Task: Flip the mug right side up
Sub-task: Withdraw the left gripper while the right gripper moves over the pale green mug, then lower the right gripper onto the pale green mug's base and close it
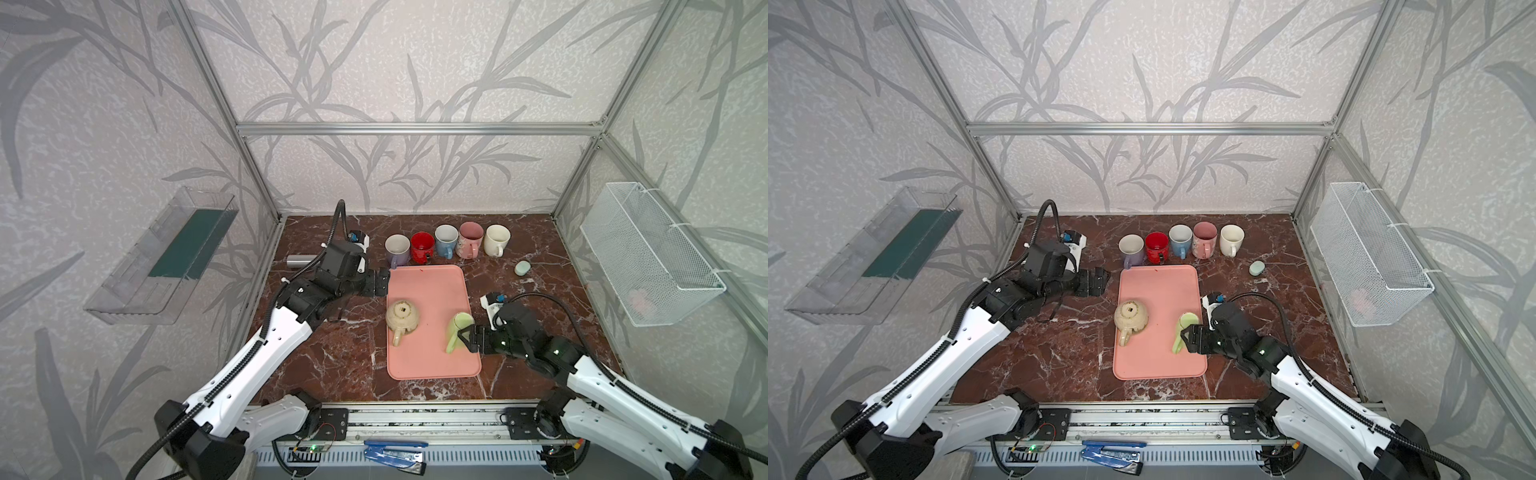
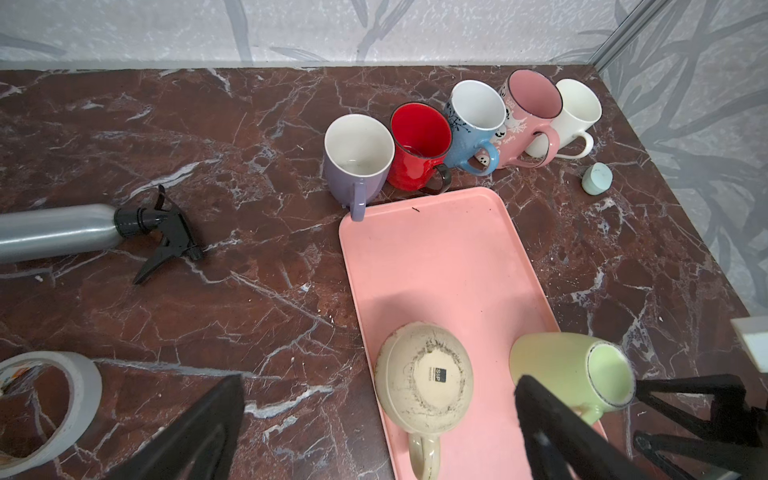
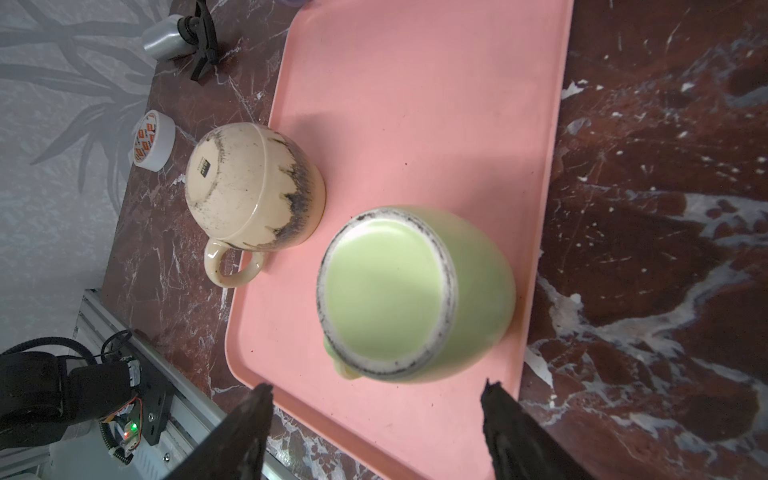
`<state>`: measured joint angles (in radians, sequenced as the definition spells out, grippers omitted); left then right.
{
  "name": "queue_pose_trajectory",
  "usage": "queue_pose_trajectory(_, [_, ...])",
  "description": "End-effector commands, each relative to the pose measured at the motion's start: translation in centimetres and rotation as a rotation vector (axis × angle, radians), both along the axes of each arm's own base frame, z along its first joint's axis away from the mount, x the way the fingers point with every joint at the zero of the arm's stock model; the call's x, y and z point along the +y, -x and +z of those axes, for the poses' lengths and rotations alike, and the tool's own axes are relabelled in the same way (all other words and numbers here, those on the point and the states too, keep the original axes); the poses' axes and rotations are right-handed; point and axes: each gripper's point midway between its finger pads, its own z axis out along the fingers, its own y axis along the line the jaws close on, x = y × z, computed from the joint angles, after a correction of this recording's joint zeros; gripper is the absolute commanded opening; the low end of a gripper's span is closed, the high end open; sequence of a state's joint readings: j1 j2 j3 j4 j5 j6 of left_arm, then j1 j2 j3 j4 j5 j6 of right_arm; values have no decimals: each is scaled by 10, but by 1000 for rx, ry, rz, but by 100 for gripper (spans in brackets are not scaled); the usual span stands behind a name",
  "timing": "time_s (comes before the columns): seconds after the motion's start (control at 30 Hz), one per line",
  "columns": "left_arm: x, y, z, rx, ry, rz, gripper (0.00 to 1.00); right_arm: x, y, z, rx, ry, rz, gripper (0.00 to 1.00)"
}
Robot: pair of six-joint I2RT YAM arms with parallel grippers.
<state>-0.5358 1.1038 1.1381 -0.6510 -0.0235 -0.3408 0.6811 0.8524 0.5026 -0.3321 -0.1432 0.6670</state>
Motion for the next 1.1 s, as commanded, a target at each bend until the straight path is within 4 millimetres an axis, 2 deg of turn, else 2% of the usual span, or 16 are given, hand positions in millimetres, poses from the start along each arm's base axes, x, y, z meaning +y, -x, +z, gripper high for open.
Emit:
queue_pose_trajectory(0.0, [6, 11, -6, 8, -20, -10, 99, 12, -4, 3, 3, -49, -1, 79])
queue_pose_trajectory(0.57, [10, 20, -14, -6, -31, -35, 99, 36, -40, -4, -7, 43, 17, 79])
queue_pose_trajectory(0.77, [11, 22, -17, -8, -36, -42, 99, 34, -51, -10, -27, 165, 41, 79])
queue_pose_trajectory(1.07, [11, 23, -17, -14, -41, -50, 99, 32, -51, -19, -22, 353, 98, 77])
